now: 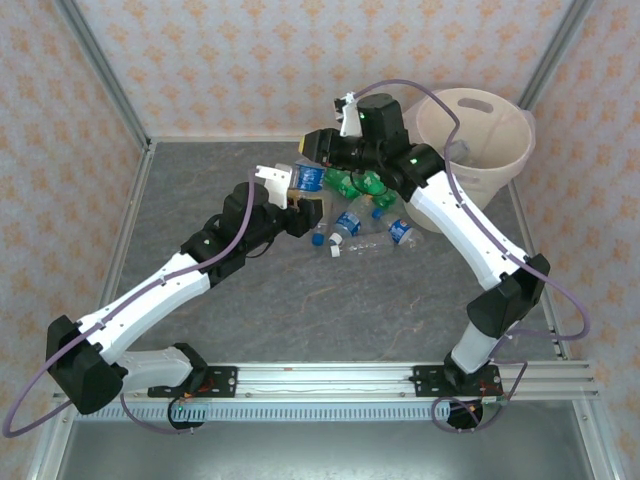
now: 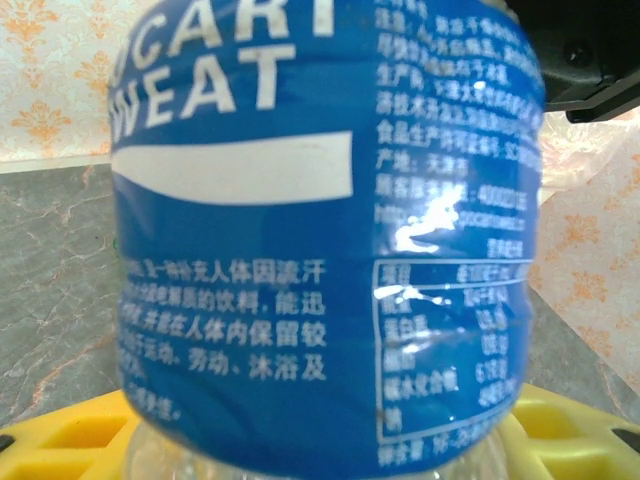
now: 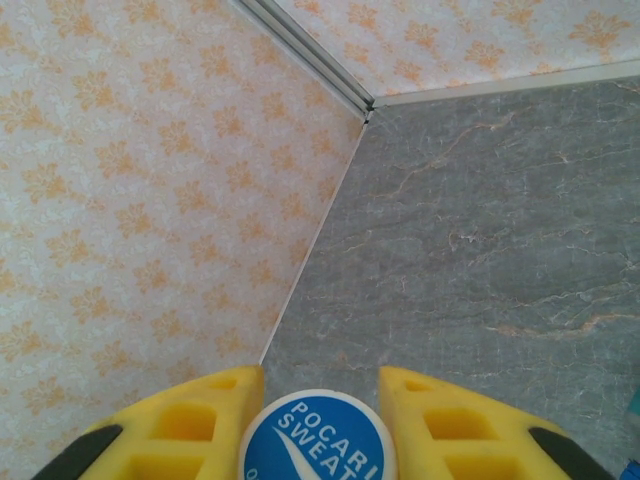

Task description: Put the plastic bottles in the bin

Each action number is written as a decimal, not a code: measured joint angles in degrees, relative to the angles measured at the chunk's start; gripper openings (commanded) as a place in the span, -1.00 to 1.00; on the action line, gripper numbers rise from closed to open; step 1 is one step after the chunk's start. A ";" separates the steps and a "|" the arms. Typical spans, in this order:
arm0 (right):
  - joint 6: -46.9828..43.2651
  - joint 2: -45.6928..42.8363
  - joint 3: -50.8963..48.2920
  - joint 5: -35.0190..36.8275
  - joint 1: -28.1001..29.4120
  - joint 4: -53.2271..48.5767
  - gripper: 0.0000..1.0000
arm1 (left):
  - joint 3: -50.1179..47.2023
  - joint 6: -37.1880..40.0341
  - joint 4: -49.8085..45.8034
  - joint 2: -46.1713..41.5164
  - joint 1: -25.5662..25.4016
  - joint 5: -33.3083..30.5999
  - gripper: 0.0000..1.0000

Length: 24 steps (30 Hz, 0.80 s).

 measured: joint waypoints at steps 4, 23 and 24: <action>0.31 0.00 0.00 0.46 -0.13 0.00 -0.58 | 0.02 0.02 0.09 0.00 0.00 -0.68 0.52; 4.26 -8.11 -3.48 6.19 -14.56 0.50 -0.59 | 0.02 -0.17 0.07 -3.85 -0.09 -4.50 0.98; 4.59 -9.38 -4.00 6.91 -16.24 0.61 -0.60 | 0.02 -0.17 0.07 -3.87 -0.09 -4.52 0.98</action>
